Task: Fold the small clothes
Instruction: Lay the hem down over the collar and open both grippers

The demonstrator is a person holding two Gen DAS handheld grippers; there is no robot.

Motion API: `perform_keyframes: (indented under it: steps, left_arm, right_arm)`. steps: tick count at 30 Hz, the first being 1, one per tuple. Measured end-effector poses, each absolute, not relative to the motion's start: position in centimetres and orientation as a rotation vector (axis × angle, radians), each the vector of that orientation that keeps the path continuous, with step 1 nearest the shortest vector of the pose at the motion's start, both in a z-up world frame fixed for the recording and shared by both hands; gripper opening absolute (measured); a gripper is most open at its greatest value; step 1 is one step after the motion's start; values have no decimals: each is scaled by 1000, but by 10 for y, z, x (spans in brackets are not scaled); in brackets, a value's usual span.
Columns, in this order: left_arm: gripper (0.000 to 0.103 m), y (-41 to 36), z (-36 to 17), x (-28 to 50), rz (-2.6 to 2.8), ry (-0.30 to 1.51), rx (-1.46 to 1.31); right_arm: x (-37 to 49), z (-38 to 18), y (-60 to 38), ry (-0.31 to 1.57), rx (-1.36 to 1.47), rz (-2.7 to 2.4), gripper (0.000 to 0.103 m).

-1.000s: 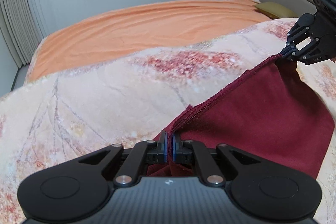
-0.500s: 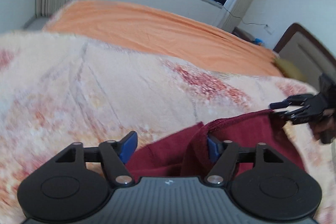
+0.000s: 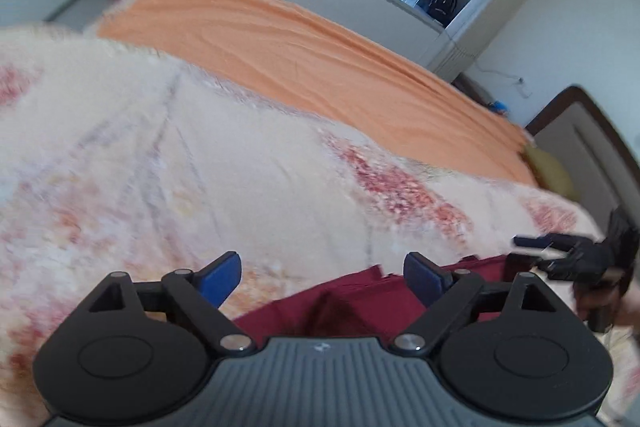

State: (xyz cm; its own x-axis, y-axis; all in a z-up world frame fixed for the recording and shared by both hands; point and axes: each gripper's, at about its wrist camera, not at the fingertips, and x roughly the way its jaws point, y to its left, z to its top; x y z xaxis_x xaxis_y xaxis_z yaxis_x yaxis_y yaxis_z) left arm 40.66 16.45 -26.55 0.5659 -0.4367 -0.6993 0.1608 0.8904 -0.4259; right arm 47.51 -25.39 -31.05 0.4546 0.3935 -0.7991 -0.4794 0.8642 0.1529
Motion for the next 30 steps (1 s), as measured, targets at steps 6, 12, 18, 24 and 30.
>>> perform_keyframes:
  steps: [6, 12, 18, 24, 30]
  left_arm:
    - [91, 104, -254, 339, -458, 770, 234]
    - [84, 68, -284, 321, -446, 778, 505]
    - [83, 138, -279, 350, -75, 818, 177]
    - [83, 167, -273, 344, 20, 824, 96]
    - [86, 153, -270, 321, -27, 812, 88]
  right_arm:
    - [466, -301, -269, 927, -28, 529, 57]
    - [440, -300, -281, 919, 7, 527, 58]
    - [423, -298, -298, 915, 35, 487, 59]
    - [419, -301, -311, 908, 82, 449, 59]
    - [419, -307, -287, 912, 5, 481, 59]
